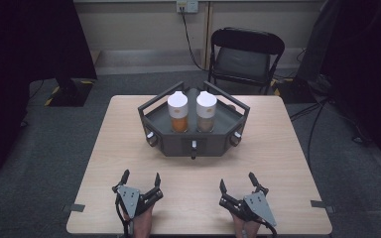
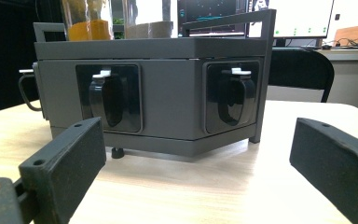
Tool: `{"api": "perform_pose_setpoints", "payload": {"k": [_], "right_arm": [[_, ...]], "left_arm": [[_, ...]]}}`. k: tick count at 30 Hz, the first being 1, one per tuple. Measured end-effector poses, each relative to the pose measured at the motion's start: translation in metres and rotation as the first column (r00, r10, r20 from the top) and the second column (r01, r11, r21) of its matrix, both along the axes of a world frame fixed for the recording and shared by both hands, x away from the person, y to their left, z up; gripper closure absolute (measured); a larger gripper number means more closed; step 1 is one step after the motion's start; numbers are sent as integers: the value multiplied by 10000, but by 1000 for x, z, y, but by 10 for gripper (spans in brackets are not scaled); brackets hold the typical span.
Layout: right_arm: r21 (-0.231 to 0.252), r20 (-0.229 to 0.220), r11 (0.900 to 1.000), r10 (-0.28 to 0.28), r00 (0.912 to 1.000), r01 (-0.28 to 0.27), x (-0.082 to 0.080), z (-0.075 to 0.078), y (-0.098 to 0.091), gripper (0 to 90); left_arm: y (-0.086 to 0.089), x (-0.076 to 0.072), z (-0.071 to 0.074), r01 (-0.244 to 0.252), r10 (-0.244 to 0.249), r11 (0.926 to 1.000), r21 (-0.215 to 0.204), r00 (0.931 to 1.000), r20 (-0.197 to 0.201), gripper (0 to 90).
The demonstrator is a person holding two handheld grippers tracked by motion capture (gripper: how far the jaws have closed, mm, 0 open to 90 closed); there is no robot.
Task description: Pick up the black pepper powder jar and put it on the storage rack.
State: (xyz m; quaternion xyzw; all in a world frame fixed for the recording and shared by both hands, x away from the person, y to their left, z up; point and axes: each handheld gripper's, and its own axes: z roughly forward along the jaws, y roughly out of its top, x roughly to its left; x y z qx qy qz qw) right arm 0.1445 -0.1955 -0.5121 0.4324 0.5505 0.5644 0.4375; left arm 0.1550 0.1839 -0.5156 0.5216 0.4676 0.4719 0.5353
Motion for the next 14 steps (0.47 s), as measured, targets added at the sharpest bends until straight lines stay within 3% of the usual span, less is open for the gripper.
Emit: {"api": "perform_pose_setpoints", "payload": {"k": [14], "right_arm": [[-177, 89, 9998, -5, 10000, 6, -1, -1, 1, 18]], "left_arm": [[0, 0, 0, 0, 0, 10000, 3, 10000, 1, 8]]}}
